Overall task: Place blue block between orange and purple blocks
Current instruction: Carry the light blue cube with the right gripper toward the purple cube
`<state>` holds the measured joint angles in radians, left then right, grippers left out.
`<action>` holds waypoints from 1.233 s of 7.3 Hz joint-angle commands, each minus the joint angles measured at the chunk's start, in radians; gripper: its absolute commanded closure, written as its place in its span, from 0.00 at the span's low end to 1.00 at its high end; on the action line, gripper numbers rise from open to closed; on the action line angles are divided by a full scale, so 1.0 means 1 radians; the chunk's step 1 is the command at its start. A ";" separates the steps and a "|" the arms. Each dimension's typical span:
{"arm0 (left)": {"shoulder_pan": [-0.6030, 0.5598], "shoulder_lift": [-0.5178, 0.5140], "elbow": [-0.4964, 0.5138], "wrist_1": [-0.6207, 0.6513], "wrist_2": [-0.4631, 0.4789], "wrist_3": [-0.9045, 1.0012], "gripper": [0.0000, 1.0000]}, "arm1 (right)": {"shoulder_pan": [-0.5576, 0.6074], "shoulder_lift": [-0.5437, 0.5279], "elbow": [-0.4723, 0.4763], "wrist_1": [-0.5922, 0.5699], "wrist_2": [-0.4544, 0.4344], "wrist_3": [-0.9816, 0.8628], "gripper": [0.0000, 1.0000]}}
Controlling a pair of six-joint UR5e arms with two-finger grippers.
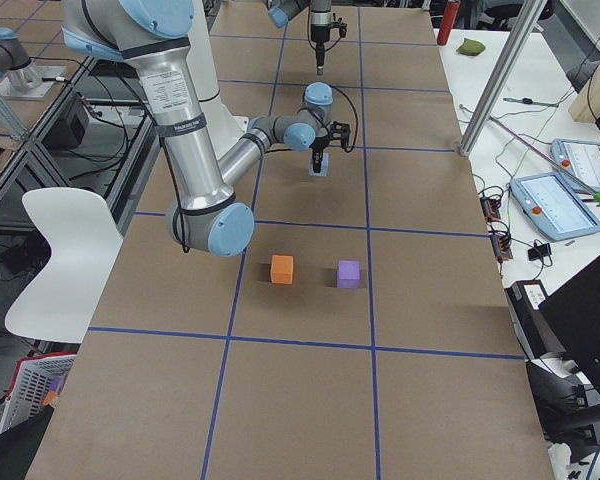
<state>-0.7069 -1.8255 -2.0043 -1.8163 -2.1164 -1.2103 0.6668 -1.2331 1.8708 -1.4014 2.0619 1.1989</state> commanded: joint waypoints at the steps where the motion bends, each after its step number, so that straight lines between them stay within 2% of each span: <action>1: 0.000 0.000 -0.005 0.000 -0.002 -0.001 0.00 | 0.147 -0.179 0.068 0.004 0.087 -0.151 1.00; 2: 0.000 0.000 -0.005 0.000 -0.001 -0.003 0.00 | 0.228 -0.287 0.086 0.005 0.096 -0.305 1.00; 3: 0.001 -0.003 -0.007 0.000 -0.001 -0.003 0.00 | 0.325 -0.368 0.082 0.004 0.151 -0.435 1.00; 4: 0.001 -0.003 -0.007 0.000 -0.001 -0.005 0.00 | 0.376 -0.441 0.074 0.005 0.179 -0.465 1.00; 5: 0.001 -0.003 -0.007 0.000 -0.001 -0.005 0.00 | 0.376 -0.491 0.047 0.078 0.179 -0.461 1.00; 6: 0.003 -0.003 -0.005 0.000 0.001 -0.005 0.00 | 0.373 -0.491 -0.057 0.191 0.181 -0.452 1.00; 7: 0.003 -0.003 -0.007 0.000 0.001 -0.005 0.00 | 0.373 -0.490 -0.106 0.267 0.182 -0.417 1.00; 9: 0.004 -0.003 -0.005 0.000 0.001 -0.005 0.00 | 0.370 -0.479 -0.140 0.297 0.181 -0.378 1.00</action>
<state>-0.7032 -1.8285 -2.0106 -1.8162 -2.1154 -1.2149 1.0383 -1.7178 1.7589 -1.1296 2.2434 0.7987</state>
